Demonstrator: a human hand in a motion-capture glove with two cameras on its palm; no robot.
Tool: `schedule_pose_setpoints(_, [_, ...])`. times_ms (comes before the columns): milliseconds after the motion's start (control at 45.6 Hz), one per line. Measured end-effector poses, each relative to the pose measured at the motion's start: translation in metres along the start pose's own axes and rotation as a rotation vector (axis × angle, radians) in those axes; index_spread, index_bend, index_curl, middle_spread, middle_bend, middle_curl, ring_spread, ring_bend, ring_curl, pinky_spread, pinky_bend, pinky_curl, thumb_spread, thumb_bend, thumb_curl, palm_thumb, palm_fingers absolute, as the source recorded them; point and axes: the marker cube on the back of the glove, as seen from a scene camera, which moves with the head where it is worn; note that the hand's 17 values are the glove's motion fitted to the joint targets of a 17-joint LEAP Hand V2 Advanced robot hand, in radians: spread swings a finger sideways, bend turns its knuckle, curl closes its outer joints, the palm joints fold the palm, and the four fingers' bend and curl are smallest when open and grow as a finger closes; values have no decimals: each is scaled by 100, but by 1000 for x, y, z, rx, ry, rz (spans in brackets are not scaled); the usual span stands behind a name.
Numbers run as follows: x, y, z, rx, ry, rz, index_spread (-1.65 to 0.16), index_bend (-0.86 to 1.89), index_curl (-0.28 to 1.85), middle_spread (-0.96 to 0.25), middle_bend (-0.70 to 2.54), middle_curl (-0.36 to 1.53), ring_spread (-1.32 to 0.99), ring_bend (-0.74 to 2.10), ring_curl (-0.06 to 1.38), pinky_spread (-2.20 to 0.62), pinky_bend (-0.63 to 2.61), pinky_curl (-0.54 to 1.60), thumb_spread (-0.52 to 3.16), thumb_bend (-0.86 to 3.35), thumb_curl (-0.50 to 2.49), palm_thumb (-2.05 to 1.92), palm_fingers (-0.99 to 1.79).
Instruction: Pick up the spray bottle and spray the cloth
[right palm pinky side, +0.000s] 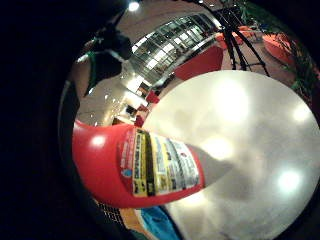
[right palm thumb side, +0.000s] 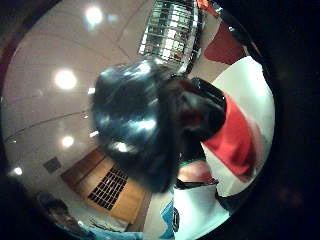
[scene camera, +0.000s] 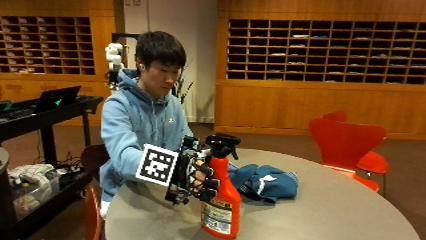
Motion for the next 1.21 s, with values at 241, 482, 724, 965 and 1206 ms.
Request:
schedule_pose_setpoints(241, [-15, -10, 20, 8, -153, 252, -20, 18, 22, -5, 28, 38, -4, 58, 34, 9, 40, 31, 100, -1, 46, 73, 85])
schedule_pose_setpoints(482, [-26, -14, 32, -43, -112, 248, -21, 21, 32, -8, 33, 41, -11, 51, 36, 3, 19, 29, 91, 1, 50, 90, 110])
schedule_pose_setpoints(724, [-29, -22, 36, -108, -97, 243, -21, 19, 38, -10, 28, 41, -13, 45, 36, 0, 17, 30, 67, -2, 61, 98, 113])
schedule_pose_setpoints(965, [-27, -33, 33, -155, -101, 265, -20, 23, 43, -12, 42, 46, -14, 44, 37, 1, 12, 27, 50, -2, 68, 100, 122])
schedule_pose_setpoints(1206, [-22, -40, 28, -55, -37, 216, -20, 34, 50, -13, 54, 51, -17, 53, 42, -6, 21, 28, 34, -4, 72, 96, 138])
